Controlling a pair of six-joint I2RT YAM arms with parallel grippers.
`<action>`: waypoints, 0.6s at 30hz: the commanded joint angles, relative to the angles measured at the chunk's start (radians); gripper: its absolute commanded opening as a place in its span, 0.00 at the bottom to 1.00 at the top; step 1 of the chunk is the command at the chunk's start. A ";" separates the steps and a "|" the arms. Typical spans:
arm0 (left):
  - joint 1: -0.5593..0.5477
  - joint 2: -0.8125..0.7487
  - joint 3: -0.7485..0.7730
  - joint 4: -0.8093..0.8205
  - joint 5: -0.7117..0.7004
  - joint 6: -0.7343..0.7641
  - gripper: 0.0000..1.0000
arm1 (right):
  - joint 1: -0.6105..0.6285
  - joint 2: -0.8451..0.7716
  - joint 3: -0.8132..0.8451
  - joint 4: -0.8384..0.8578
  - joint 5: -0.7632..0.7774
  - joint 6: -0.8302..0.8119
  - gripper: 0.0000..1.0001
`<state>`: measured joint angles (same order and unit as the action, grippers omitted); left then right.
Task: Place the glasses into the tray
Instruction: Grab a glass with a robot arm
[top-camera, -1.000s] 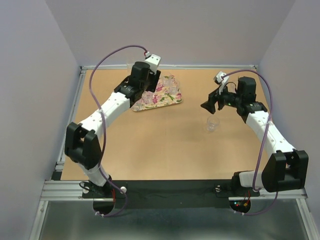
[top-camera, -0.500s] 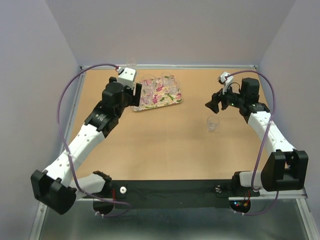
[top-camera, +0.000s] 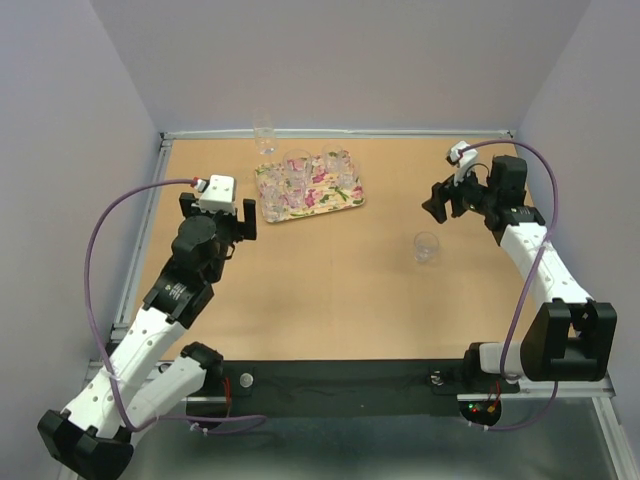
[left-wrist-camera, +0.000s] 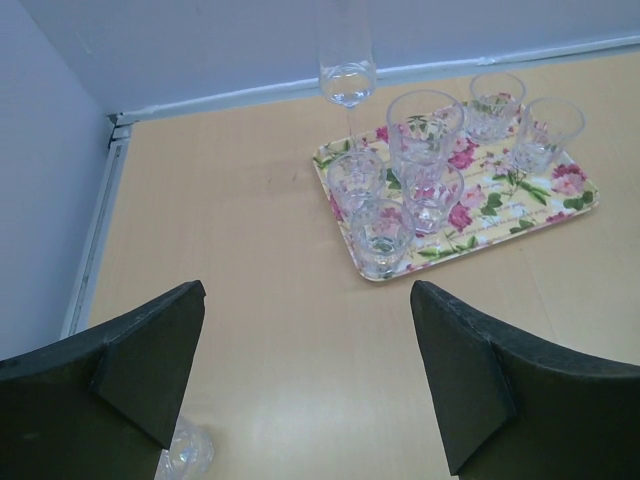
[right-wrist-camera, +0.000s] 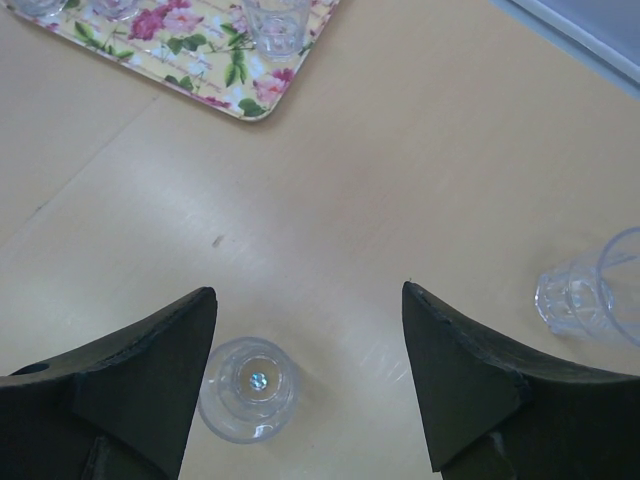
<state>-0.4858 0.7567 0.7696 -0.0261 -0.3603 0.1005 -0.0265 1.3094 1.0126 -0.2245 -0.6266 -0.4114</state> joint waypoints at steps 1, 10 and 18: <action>0.006 -0.046 -0.021 0.095 -0.046 -0.008 0.96 | -0.006 0.002 -0.020 0.011 0.004 0.025 0.80; 0.006 -0.060 -0.038 0.104 -0.042 -0.031 0.96 | -0.006 0.040 0.024 -0.081 -0.016 0.042 0.81; 0.006 -0.079 -0.041 0.111 -0.035 -0.038 0.96 | -0.006 0.125 0.109 -0.170 -0.050 0.072 0.81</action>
<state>-0.4839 0.6983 0.7437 0.0196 -0.3817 0.0734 -0.0265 1.4071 1.0416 -0.3542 -0.6476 -0.3626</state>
